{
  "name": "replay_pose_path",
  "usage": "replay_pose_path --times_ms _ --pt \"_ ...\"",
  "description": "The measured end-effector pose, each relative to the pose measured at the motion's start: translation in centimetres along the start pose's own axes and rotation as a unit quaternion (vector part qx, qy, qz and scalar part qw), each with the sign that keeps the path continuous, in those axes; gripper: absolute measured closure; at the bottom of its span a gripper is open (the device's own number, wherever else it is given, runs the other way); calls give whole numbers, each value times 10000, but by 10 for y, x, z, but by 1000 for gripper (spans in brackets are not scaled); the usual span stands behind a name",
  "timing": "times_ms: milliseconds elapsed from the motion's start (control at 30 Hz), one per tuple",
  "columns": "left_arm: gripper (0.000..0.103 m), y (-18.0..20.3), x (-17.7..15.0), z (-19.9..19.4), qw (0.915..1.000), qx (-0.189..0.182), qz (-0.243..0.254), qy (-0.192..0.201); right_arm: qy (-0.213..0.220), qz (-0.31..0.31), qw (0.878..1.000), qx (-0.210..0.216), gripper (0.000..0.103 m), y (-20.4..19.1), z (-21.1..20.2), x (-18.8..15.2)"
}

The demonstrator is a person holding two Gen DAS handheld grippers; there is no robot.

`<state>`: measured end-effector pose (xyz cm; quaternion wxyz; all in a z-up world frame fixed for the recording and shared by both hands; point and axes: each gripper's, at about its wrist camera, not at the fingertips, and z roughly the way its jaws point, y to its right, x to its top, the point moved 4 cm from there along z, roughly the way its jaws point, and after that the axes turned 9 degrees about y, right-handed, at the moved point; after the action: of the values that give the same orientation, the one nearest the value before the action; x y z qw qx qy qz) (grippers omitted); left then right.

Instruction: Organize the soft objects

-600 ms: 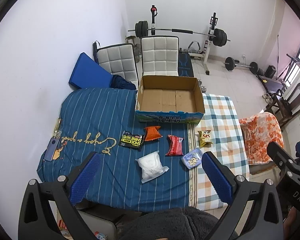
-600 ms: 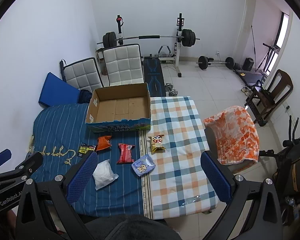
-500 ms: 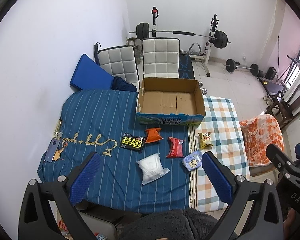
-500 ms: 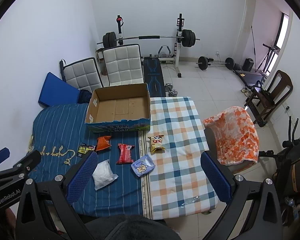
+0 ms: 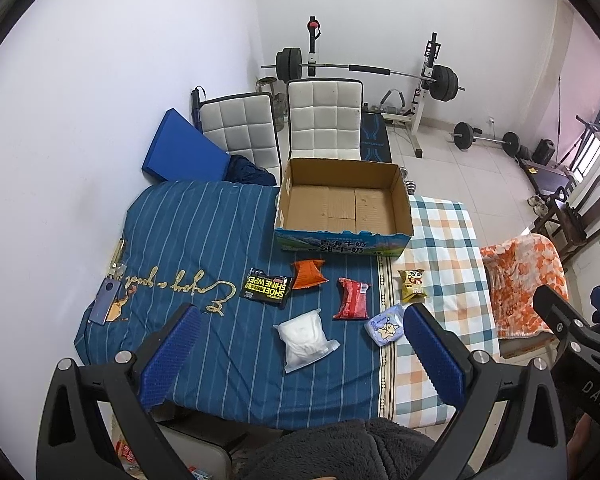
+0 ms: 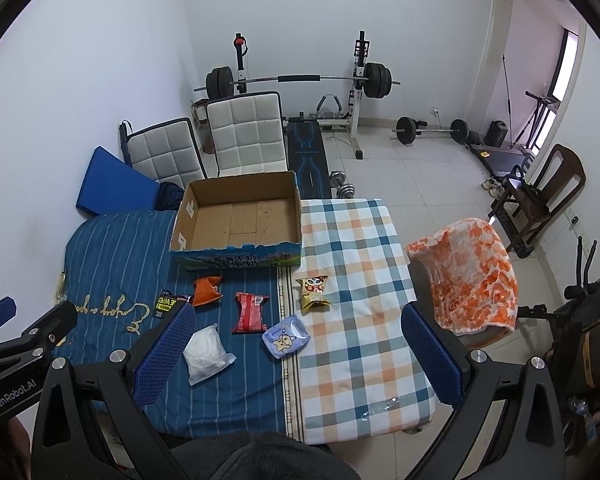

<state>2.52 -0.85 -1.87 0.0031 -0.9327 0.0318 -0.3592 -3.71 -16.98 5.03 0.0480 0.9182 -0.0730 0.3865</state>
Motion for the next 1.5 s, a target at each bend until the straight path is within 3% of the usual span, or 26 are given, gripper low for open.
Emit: replay_pose_path --times_ms 1500 --pt "0 -5 5 6 9999 -6 -136 15 101 -118 9999 -1 0 -16 20 -1"
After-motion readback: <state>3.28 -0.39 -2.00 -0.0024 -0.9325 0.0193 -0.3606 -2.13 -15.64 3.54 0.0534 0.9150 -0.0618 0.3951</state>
